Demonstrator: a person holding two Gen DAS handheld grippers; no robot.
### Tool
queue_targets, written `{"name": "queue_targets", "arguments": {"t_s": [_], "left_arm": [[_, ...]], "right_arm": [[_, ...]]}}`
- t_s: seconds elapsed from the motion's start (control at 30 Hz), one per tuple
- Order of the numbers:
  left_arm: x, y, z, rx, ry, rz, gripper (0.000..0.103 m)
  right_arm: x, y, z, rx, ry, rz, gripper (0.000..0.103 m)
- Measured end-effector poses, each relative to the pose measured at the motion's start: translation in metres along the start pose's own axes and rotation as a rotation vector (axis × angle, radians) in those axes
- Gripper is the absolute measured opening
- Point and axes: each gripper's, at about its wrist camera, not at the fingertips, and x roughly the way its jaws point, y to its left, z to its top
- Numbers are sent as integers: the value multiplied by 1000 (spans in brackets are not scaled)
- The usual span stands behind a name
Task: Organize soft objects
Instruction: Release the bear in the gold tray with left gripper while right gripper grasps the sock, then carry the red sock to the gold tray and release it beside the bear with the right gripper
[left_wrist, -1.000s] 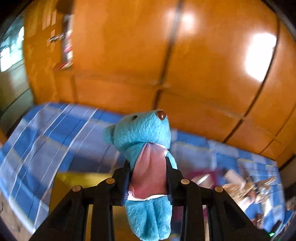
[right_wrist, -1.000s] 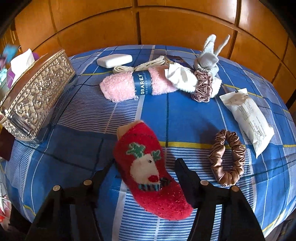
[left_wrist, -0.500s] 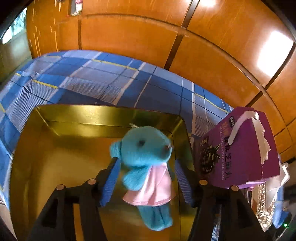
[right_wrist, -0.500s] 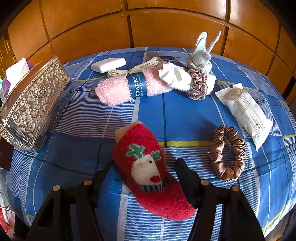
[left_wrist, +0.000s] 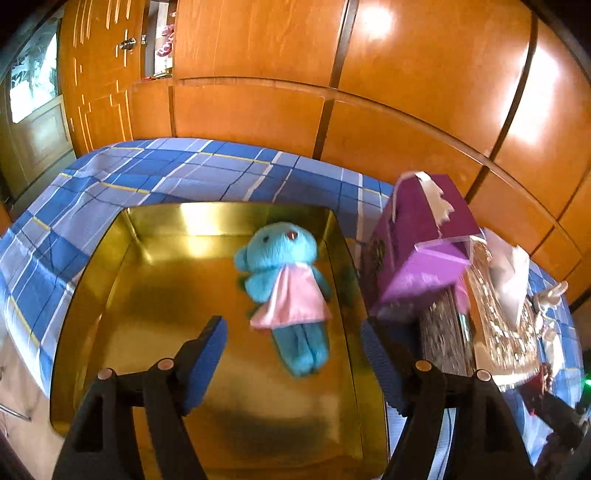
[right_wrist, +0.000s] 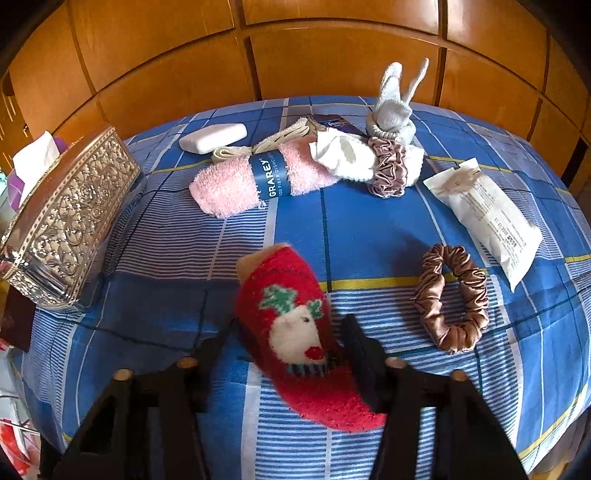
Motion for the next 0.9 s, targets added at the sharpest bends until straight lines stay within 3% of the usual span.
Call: {"name": "queue_targets", "arguments": {"t_s": [0.1, 0.47, 0.63, 0.9], "left_arm": [[-10, -1, -10, 12, -13, 4, 75], [-34, -2, -26, 35, -53, 32, 80], [-40, 2, -32, 28, -55, 28, 83], [-42, 10, -38, 24, -55, 38, 84]], "right_arm": [[-5, 2, 0, -16, -2, -5, 34], [-2, 0, 12, 13, 39, -23, 33], [-7, 7, 34, 19, 26, 0, 33], [-34, 57, 94, -84, -58, 55, 33]]}}
